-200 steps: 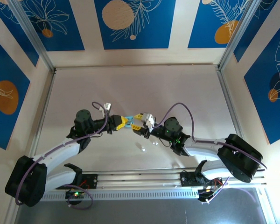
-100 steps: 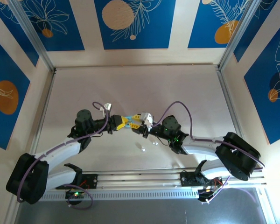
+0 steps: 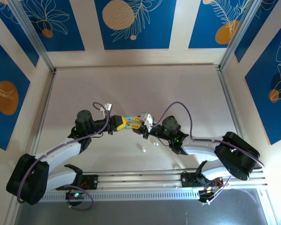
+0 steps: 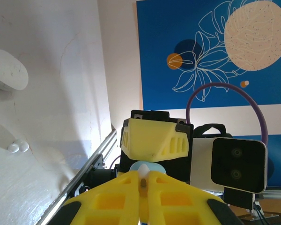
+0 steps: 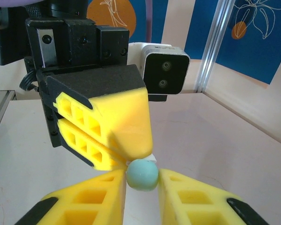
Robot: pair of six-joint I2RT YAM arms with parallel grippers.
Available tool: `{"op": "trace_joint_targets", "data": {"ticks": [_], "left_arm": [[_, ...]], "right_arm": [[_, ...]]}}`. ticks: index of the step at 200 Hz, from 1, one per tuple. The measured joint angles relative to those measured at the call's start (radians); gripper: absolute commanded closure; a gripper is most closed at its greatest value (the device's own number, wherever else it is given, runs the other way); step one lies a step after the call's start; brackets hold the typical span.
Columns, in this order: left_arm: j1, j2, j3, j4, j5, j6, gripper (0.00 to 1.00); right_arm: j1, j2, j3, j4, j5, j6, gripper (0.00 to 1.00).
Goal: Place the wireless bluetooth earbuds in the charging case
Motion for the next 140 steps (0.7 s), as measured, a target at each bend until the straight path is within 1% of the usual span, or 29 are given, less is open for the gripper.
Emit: {"op": "trace_joint_targets", "data": {"ticks": [40, 59, 75, 96, 123, 131, 140], "left_arm": [[0.0, 0.002, -0.006, 0.014, 0.0, 0.0, 0.91], [0.001, 0.002, -0.007, 0.018, -0.001, 0.0, 0.91], [0.002, 0.002, -0.008, 0.022, -0.001, 0.0, 0.9], [0.005, 0.003, -0.009, 0.022, -0.001, 0.0, 0.89], [0.006, 0.002, -0.009, 0.02, -0.001, 0.001, 0.78], [0.006, 0.002, -0.009, 0.019, -0.001, 0.003, 0.71], [0.006, 0.001, -0.009, 0.017, -0.001, 0.009, 0.61]], "right_arm": [[-0.001, 0.0, 0.004, -0.003, -0.001, 0.003, 0.77], [-0.001, 0.0, 0.006, -0.006, -0.004, 0.003, 0.81], [-0.003, 0.0, 0.008, -0.007, -0.006, 0.007, 0.87], [-0.003, 0.0, 0.008, -0.008, -0.007, 0.007, 0.9], [-0.003, 0.0, 0.009, -0.011, -0.008, 0.007, 0.92], [-0.003, 0.0, 0.009, -0.011, -0.009, 0.007, 0.93], [-0.003, 0.0, 0.009, -0.014, -0.01, 0.007, 0.94]]}}
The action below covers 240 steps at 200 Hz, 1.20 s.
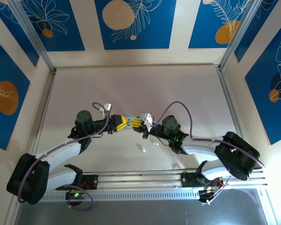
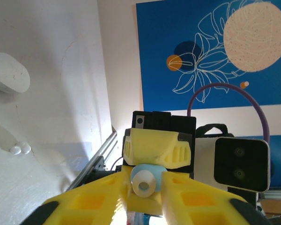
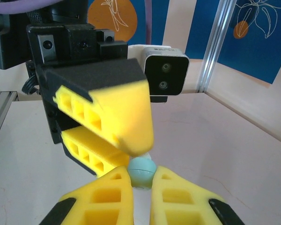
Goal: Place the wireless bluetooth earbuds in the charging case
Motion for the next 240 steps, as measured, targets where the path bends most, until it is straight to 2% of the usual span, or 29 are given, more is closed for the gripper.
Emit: {"op": "trace_joint_targets", "data": {"ticks": [18, 32, 59, 92, 117, 145, 171, 204, 240], "left_arm": [[0.003, -0.013, -0.001, -0.02, -0.001, 0.01, 0.44], [0.011, -0.043, -0.002, -0.051, -0.005, 0.028, 0.26], [0.045, -0.151, 0.0, -0.18, -0.024, 0.093, 0.0], [0.096, -0.287, 0.05, -0.447, -0.082, 0.224, 0.0], [0.115, -0.335, 0.122, -0.649, -0.159, 0.355, 0.0], [0.119, -0.318, 0.18, -0.794, -0.254, 0.491, 0.0], [0.119, -0.241, 0.22, -0.88, -0.335, 0.6, 0.01], [0.122, -0.134, 0.278, -0.954, -0.423, 0.717, 0.14], [0.123, -0.048, 0.321, -0.967, -0.459, 0.787, 0.26]], "right_arm": [[0.0, -0.002, 0.0, -0.017, -0.001, 0.003, 0.94], [0.0, -0.01, 0.0, -0.048, 0.0, 0.011, 0.96], [0.0, -0.068, 0.0, -0.152, 0.0, 0.048, 0.98], [-0.007, -0.185, 0.008, -0.341, 0.007, 0.127, 1.0], [-0.018, -0.271, 0.047, -0.539, 0.032, 0.216, 1.0], [-0.049, -0.357, 0.1, -0.739, 0.049, 0.316, 1.0], [-0.084, -0.422, 0.13, -0.889, 0.048, 0.393, 1.0], [-0.128, -0.462, 0.193, -1.082, 0.038, 0.474, 1.0], [-0.173, -0.444, 0.317, -1.263, 0.01, 0.542, 1.0]]}}
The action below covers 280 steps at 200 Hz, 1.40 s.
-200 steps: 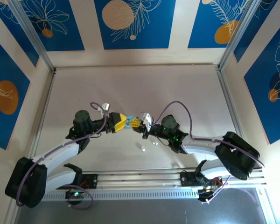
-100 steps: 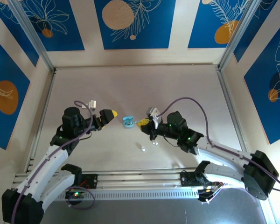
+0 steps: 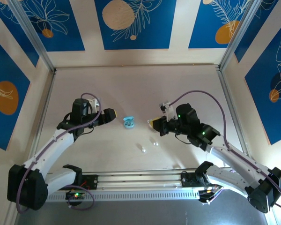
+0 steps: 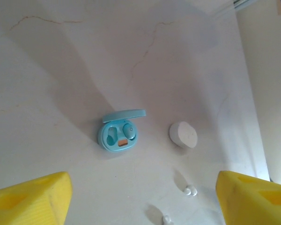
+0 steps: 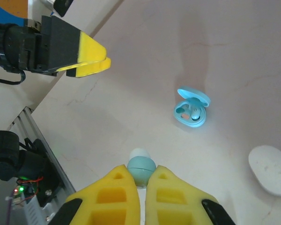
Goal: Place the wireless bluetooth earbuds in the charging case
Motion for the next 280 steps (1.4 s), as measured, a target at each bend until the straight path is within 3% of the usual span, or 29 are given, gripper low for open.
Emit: {"op": "trace_joint_targets", "data": {"ticks": [31, 59, 97, 141, 205, 280], "left_arm": [[0.0, -0.005, -0.038, 0.082, -0.015, 0.002, 0.2], [-0.001, -0.135, -0.165, 0.229, -0.038, -0.02, 0.0], [-0.001, -0.399, -0.324, 0.37, -0.095, -0.005, 0.0], [-0.005, -0.638, -0.479, 0.424, -0.166, 0.036, 0.0], [-0.007, -0.619, -0.509, 0.453, -0.19, 0.059, 0.0], [-0.008, -0.648, -0.516, 0.454, -0.209, 0.066, 0.0]], "right_arm": [[-0.013, 0.097, 0.122, -0.124, -0.032, 0.043, 1.0], [-0.005, 0.201, 0.213, -0.22, -0.042, 0.071, 1.0], [0.025, 0.332, 0.329, -0.309, -0.046, 0.114, 1.0], [0.087, 0.554, 0.52, -0.409, -0.014, 0.203, 1.0], [0.232, 0.926, 0.9, -0.664, 0.174, 0.428, 1.0], [0.254, 1.168, 1.136, -0.829, 0.233, 0.645, 1.0]]}}
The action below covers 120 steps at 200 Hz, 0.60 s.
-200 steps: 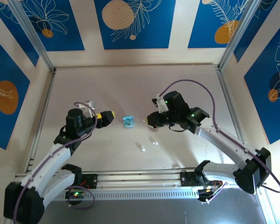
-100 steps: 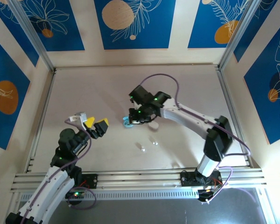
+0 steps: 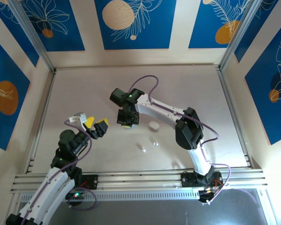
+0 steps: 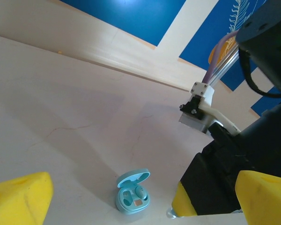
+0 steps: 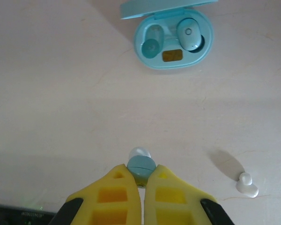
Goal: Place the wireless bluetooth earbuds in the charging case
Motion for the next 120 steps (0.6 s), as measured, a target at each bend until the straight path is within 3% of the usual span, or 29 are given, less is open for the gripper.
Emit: {"op": "trace_joint_targets", "data": {"ticks": [73, 120], "left_arm": [[0.0, -0.027, -0.016, 0.002, -0.026, 0.0, 0.0], [0.0, 0.026, -0.034, 0.081, 0.016, 0.008, 0.0]], "right_arm": [[-0.018, 0.089, 0.11, -0.044, 0.007, 0.134, 1.0], [-0.05, 0.13, 0.125, -0.049, -0.005, 0.201, 1.0]]}}
